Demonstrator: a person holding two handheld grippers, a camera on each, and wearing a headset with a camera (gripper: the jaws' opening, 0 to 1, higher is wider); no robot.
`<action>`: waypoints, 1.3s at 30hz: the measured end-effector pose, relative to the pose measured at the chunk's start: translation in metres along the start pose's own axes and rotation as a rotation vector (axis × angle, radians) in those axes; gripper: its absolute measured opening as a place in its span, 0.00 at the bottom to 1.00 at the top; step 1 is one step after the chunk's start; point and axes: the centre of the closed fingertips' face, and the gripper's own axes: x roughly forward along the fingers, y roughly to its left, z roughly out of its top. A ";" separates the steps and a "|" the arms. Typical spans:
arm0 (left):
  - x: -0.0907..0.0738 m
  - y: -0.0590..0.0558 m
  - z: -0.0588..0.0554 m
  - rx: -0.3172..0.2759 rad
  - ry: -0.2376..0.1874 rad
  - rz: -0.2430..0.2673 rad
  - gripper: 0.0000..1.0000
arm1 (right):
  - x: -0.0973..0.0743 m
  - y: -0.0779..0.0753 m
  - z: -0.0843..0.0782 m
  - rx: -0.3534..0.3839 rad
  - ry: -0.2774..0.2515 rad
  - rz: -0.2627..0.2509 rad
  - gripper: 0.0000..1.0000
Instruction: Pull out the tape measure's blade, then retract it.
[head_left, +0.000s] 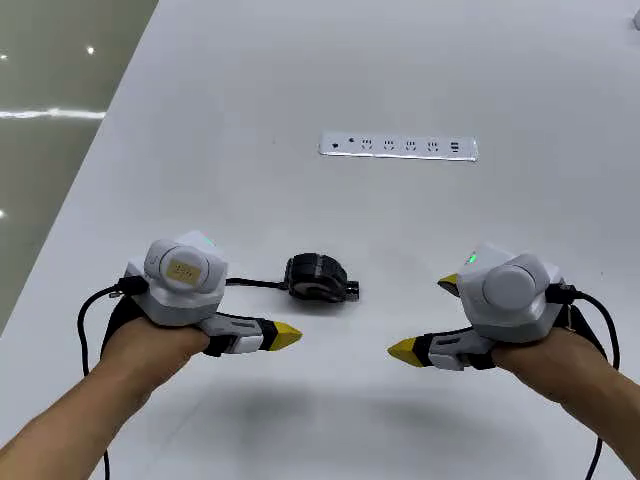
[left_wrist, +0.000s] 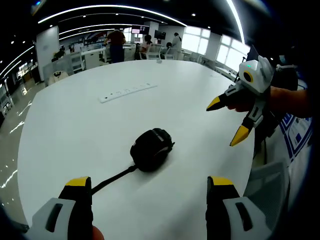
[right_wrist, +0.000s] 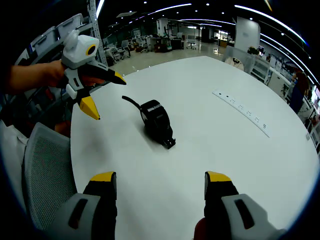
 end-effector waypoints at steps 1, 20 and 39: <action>0.001 0.000 0.001 0.000 -0.003 -0.004 0.92 | 0.002 0.000 0.001 -0.002 0.001 0.002 0.73; 0.025 0.003 0.005 0.062 0.028 -0.053 0.89 | 0.027 -0.011 0.003 -0.052 0.027 0.028 0.71; 0.053 0.003 0.014 0.205 0.067 -0.117 0.86 | 0.048 -0.015 0.004 -0.139 0.052 0.065 0.65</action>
